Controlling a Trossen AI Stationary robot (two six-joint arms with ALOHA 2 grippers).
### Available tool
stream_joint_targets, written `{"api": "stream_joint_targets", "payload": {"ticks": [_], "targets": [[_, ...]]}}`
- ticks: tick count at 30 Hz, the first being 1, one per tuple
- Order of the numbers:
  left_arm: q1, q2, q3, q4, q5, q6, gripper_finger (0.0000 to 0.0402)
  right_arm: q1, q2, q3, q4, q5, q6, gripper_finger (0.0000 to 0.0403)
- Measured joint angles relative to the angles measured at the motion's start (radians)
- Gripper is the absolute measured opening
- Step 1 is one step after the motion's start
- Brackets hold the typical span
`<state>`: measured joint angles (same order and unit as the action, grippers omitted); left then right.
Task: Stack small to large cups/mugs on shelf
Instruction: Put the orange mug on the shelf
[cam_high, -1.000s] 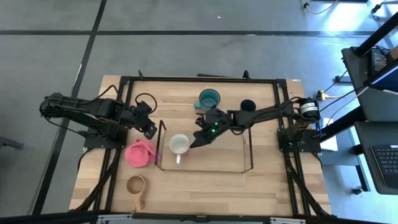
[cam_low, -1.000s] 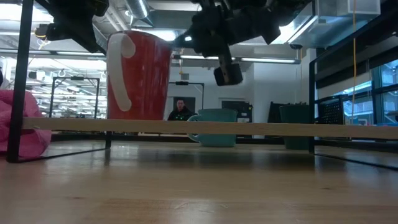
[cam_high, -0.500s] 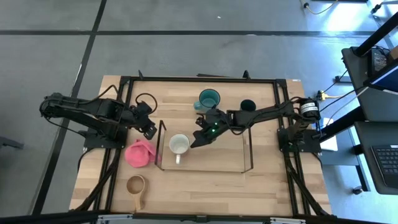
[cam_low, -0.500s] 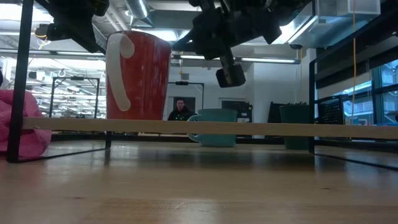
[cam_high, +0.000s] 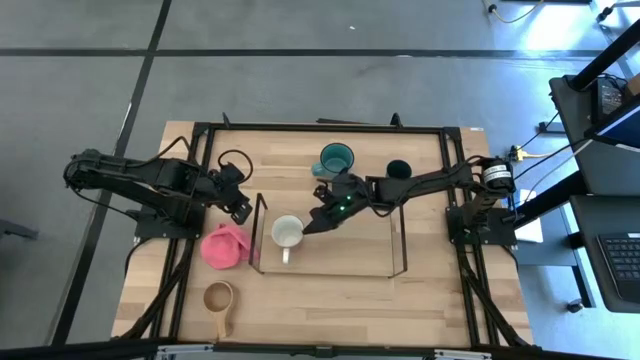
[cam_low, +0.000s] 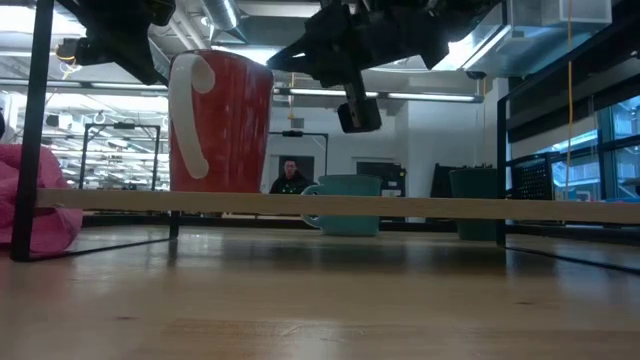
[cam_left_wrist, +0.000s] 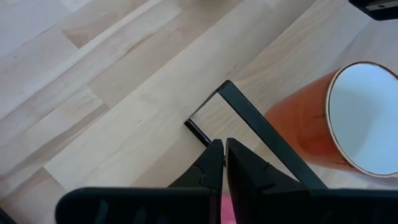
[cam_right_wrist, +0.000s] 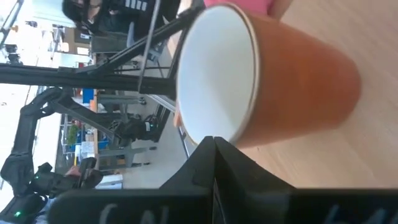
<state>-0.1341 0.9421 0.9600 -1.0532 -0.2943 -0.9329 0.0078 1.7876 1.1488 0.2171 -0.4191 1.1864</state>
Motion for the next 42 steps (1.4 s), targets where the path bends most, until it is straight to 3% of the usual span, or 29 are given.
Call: {"api": "stream_joint_targets", "payload": {"ticks": [8,13,17,21,25,32,42], "targets": [[0.000,-0.004,0.000,0.064,-0.006,0.038,0.0014,-0.017,-0.026,0.053,-0.090,0.014,-0.079,0.0010],[0.000,-0.007,0.033,0.076,-0.094,0.061,0.0014,-0.038,-0.062,0.099,-0.226,0.043,-0.200,0.0010],[0.001,-0.007,0.078,0.135,-0.097,0.140,0.0014,-0.053,-0.100,0.160,-0.229,0.075,-0.325,0.0010],[0.010,0.005,0.093,0.327,-0.045,0.236,0.0014,-0.071,-0.129,0.223,-0.252,0.110,-0.390,0.0010],[0.059,0.062,0.093,0.443,0.077,0.290,0.0014,-0.081,-0.156,0.284,-0.350,0.197,-0.442,0.0010],[0.124,0.228,0.107,0.435,0.275,0.396,0.0014,-0.083,-0.231,0.362,-0.623,0.469,-0.527,0.0010],[0.147,0.443,0.322,0.424,0.367,0.593,0.0014,-0.084,-0.339,0.365,-0.723,0.583,-0.504,0.0010]]}}
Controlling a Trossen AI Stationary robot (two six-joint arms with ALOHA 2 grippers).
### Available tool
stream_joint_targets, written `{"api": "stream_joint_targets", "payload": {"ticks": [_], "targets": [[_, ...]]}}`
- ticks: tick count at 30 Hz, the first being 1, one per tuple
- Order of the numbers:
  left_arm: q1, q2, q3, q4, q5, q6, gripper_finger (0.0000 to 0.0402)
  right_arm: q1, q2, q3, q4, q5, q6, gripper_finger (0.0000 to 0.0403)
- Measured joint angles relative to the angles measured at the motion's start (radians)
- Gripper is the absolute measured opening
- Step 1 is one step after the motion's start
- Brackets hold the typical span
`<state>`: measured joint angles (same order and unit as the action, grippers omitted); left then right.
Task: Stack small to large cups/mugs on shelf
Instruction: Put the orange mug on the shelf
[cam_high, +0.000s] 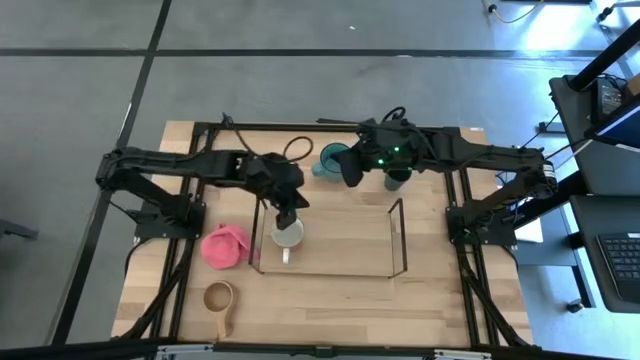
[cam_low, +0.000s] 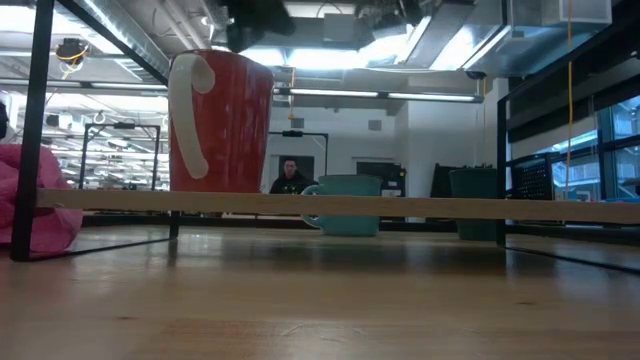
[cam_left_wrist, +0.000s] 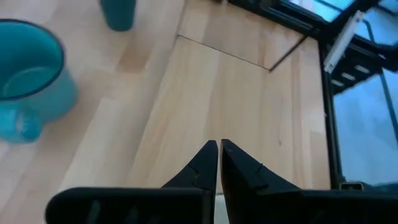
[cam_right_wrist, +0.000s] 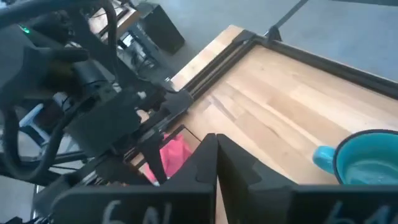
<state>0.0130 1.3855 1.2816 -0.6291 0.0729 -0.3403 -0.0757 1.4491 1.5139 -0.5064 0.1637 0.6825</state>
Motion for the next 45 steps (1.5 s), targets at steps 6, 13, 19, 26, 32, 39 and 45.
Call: {"api": "stream_joint_targets", "payload": {"ticks": [6,13,19,26,32,39,45], "targets": [[0.009,0.118,0.105,-0.078,0.125,0.061,0.0014,0.000,0.000,-0.001,-0.060,0.002,0.020,0.0010],[0.004,0.217,0.160,-0.183,0.184,0.111,0.0014,0.000,0.003,-0.001,-0.066,0.002,0.018,0.0010],[0.004,0.248,0.193,-0.187,0.219,0.141,0.0014,0.000,0.003,-0.001,-0.068,0.002,0.016,0.0010],[0.004,0.248,0.194,-0.193,0.233,0.142,0.0014,0.000,0.003,-0.001,-0.069,0.002,0.016,0.0010],[0.004,0.248,0.194,-0.213,0.232,0.141,0.0014,0.000,0.003,-0.001,-0.070,0.002,0.018,0.0010],[0.000,0.248,0.194,-0.173,0.160,0.149,0.0014,0.000,0.003,-0.002,-0.081,0.002,0.016,0.0010],[-0.009,0.267,0.193,-0.187,0.132,0.143,0.0014,0.000,0.003,-0.002,-0.120,0.009,0.012,0.0010]]}}
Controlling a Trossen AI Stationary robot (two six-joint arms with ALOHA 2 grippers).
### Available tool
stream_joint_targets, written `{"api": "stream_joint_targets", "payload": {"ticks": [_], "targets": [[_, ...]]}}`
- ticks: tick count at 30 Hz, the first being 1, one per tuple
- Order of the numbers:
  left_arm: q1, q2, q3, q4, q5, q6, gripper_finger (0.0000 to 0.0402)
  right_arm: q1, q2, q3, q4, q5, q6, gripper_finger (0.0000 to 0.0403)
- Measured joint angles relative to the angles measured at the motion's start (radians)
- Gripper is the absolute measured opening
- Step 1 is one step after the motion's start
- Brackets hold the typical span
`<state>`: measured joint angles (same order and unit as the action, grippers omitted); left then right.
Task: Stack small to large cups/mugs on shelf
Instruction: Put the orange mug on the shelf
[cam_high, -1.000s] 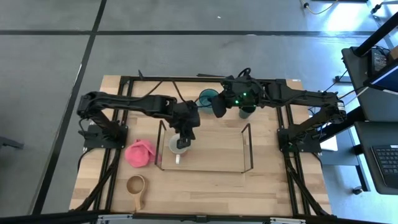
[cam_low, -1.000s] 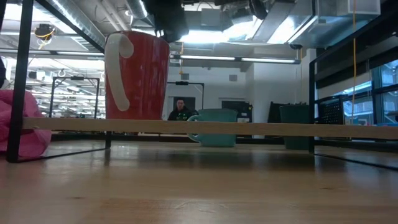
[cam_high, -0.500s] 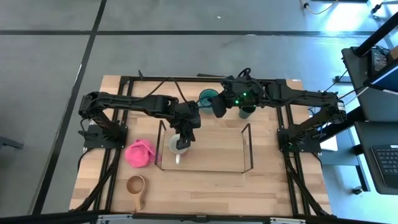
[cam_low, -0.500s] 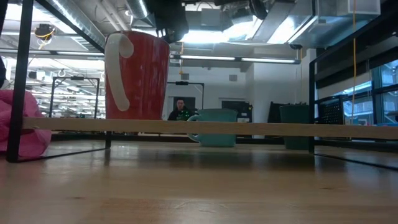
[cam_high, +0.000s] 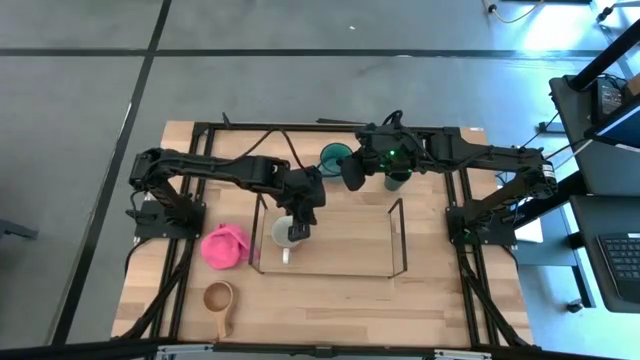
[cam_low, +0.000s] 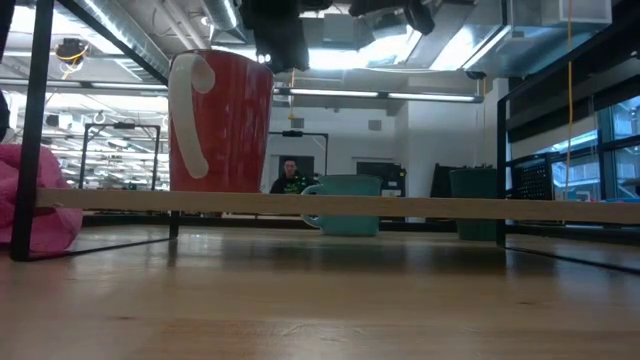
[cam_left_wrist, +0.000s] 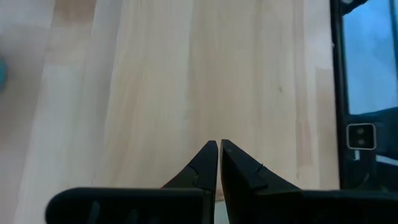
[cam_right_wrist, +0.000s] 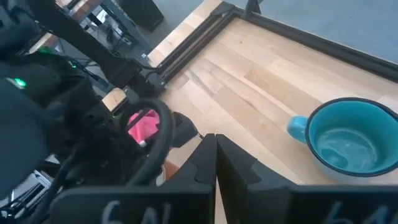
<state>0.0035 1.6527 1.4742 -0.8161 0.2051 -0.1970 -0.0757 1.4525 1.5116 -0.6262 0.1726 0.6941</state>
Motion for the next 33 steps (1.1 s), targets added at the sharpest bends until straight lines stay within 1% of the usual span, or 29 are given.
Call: {"api": "stream_joint_targets", "payload": {"ticks": [6,11,13,17,28,33], "targets": [[-0.002,-0.003,0.001,-0.006,-0.031,-0.008,0.0014,-0.005,-0.002,0.000,-0.004,0.023,-0.009,0.0010],[-0.008,-0.003,0.001,-0.013,-0.057,-0.019,0.0014,-0.016,-0.016,0.000,-0.007,0.080,0.000,0.0010],[-0.009,-0.003,0.001,-0.015,-0.058,-0.021,0.0014,-0.023,-0.024,0.000,-0.011,0.085,-0.001,0.0010],[-0.010,-0.003,0.001,-0.018,-0.057,-0.024,0.0014,-0.033,-0.049,0.000,-0.039,0.130,-0.017,0.0010],[-0.009,-0.002,0.000,0.006,-0.065,-0.010,0.0014,-0.040,-0.108,0.000,-0.080,0.132,-0.017,0.0010],[-0.009,0.029,-0.002,-0.010,-0.064,-0.010,0.0014,-0.044,-0.127,0.000,-0.115,0.140,-0.015,0.0010]]}}
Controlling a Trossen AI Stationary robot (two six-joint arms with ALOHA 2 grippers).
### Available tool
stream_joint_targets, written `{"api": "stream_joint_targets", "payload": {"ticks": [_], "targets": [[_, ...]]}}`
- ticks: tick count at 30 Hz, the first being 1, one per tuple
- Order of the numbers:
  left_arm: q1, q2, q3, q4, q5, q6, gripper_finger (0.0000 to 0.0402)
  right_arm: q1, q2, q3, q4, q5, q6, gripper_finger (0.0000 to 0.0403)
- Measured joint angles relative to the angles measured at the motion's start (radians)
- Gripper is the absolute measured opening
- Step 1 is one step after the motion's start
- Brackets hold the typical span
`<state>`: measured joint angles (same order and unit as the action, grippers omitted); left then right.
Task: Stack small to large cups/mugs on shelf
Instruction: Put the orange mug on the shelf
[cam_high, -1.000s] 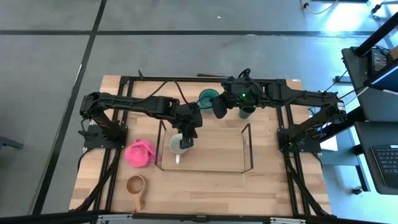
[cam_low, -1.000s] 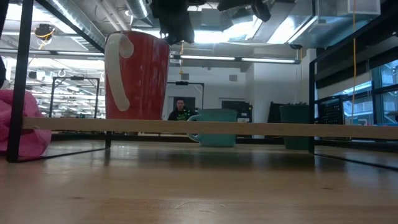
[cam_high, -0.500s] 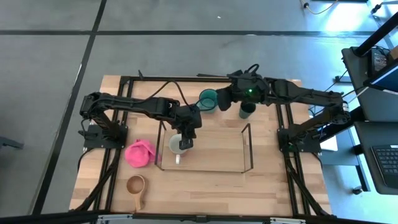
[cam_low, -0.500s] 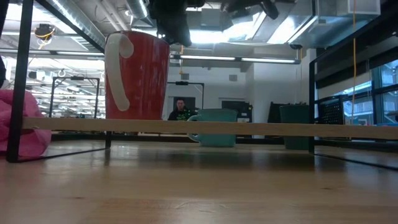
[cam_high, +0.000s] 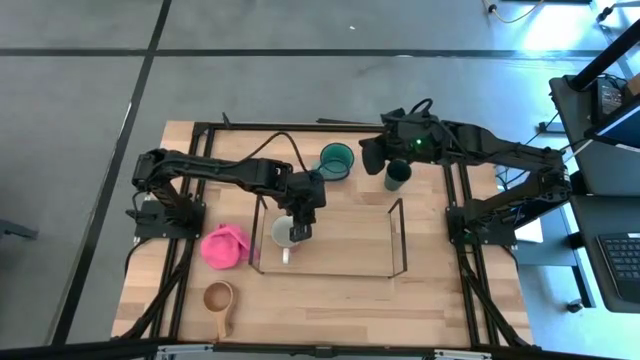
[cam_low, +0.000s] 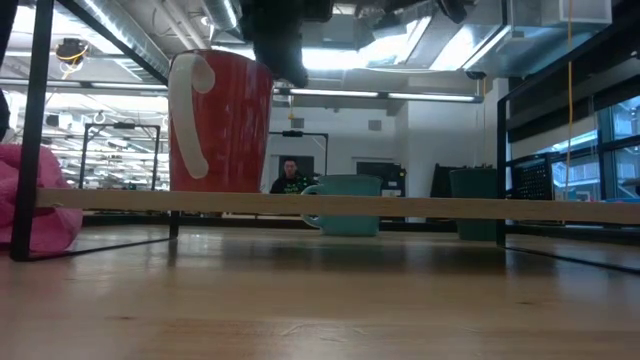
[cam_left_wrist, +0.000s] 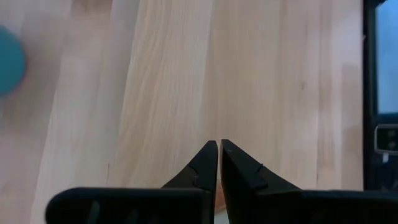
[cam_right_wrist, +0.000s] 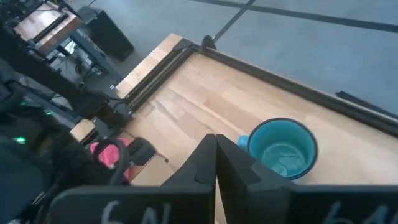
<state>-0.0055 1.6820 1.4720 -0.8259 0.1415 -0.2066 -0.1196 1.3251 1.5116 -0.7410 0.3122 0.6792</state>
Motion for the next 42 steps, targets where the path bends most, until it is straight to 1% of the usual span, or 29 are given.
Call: {"api": "stream_joint_targets", "payload": {"ticks": [10,15,25,31,39,42], "targets": [[0.000,0.033,0.004,0.039,0.001,0.004,0.0014,-0.035,-0.028,0.000,-0.039,0.010,0.000,0.0010],[0.000,0.044,0.003,0.026,0.003,0.003,0.0014,-0.036,-0.028,0.000,-0.042,0.010,0.000,0.0010],[0.000,0.049,0.003,-0.057,0.009,-0.023,0.0014,-0.036,-0.028,0.000,-0.043,0.010,0.000,0.0010],[0.000,0.048,0.003,-0.073,0.011,-0.026,0.0014,-0.036,-0.028,0.000,-0.043,0.010,0.000,0.0010],[0.001,0.048,0.003,-0.090,0.042,-0.027,0.0014,-0.036,-0.028,0.000,-0.044,0.010,-0.001,0.0010],[0.000,0.048,0.003,-0.121,0.061,-0.030,0.0014,-0.036,-0.028,0.000,-0.049,0.010,-0.002,0.0010]]}}
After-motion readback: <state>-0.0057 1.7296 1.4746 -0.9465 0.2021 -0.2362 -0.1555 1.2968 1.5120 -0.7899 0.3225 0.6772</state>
